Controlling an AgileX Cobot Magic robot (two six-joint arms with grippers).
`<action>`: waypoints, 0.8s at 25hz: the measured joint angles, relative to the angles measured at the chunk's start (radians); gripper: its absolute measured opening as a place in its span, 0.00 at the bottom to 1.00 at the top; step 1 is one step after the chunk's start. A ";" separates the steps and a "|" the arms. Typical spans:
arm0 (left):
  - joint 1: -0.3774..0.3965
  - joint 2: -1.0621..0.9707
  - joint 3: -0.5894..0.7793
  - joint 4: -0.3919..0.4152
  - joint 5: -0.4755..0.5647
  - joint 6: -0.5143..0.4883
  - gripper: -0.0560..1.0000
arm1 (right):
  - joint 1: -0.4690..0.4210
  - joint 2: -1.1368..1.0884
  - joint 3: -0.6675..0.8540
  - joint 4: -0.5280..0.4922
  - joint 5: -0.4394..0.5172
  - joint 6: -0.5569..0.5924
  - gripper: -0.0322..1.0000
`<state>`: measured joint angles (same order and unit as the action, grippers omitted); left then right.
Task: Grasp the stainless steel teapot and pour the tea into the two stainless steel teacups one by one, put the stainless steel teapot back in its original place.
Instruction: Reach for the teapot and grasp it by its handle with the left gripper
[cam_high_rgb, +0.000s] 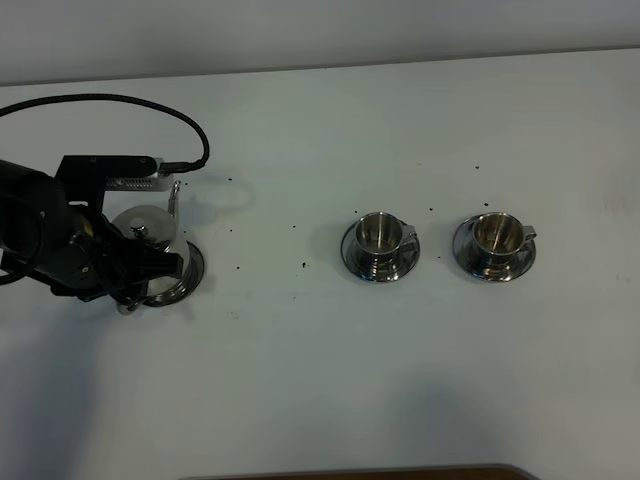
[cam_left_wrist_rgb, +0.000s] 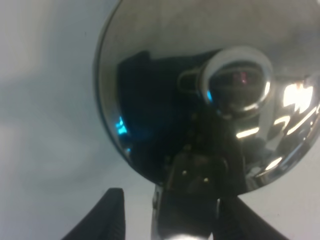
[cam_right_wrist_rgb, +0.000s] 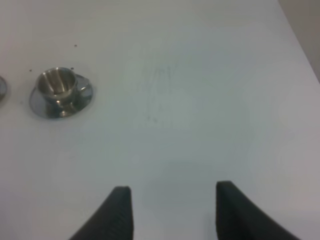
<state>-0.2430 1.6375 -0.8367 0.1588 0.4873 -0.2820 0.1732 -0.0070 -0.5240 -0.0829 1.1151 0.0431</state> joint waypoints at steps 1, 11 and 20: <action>0.000 0.000 0.000 0.000 -0.002 0.004 0.49 | 0.000 0.000 0.000 0.000 0.000 0.000 0.40; 0.000 0.000 0.000 0.002 -0.027 0.064 0.49 | 0.000 0.000 0.000 0.000 0.000 -0.001 0.40; 0.000 0.000 0.000 0.014 -0.038 0.085 0.49 | 0.000 0.000 0.000 0.000 0.000 0.000 0.40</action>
<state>-0.2430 1.6375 -0.8367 0.1732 0.4498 -0.1968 0.1732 -0.0070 -0.5240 -0.0829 1.1151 0.0431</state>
